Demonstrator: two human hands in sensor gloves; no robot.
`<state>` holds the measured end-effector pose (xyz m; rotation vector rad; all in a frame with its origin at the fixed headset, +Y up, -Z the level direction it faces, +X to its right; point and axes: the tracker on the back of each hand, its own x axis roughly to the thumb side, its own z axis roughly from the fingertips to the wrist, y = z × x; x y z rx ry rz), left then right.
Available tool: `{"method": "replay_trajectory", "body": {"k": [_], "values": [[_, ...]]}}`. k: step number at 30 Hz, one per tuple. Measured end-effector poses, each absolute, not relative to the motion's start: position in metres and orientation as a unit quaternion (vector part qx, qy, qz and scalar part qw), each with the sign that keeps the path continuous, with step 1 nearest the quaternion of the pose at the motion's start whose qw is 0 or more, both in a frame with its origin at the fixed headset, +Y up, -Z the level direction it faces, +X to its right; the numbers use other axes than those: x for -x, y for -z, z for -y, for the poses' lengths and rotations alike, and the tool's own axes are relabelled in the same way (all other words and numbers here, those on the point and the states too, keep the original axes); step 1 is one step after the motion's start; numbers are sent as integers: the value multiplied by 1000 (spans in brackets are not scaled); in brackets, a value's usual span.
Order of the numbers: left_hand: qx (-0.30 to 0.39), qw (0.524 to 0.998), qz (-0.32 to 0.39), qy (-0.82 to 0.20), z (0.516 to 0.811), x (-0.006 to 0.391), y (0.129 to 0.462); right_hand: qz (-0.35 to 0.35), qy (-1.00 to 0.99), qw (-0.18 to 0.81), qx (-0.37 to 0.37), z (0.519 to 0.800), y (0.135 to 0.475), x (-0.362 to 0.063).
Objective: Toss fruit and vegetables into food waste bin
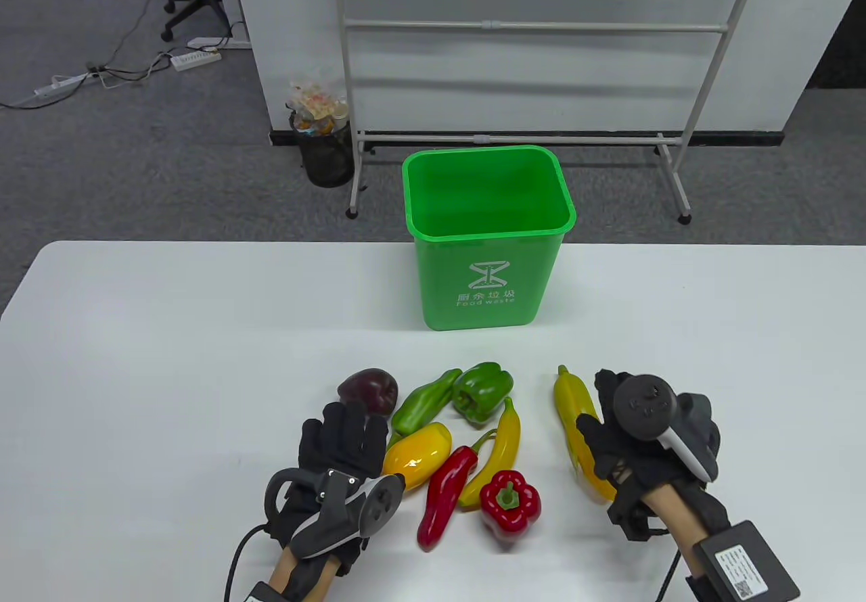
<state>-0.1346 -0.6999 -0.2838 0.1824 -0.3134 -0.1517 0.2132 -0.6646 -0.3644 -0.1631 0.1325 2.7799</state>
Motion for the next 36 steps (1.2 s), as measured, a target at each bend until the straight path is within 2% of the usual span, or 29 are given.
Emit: {"method": "replay_trajectory", "body": {"k": [4,7,9,13,17,20,25,36], "values": [[-93,981,155,73,699,135,283,-121,-976,118,135,688,400,-200],[-93,982,151,69,698,135,284,-196,-961,58,186,716,422,-194],[-91,982,149,69,699,135,285,-237,-946,59,212,732,431,-192],[-90,982,150,69,699,135,285,-269,-930,47,246,755,441,-189],[-88,983,144,67,699,136,286,-254,-934,40,249,763,438,-190],[-87,984,141,67,700,137,287,-249,-941,46,223,762,432,-191],[-87,984,141,67,700,136,286,-244,-945,163,142,753,401,-203],[-71,988,128,55,705,137,291,-207,-838,495,-98,704,284,-224]]}}
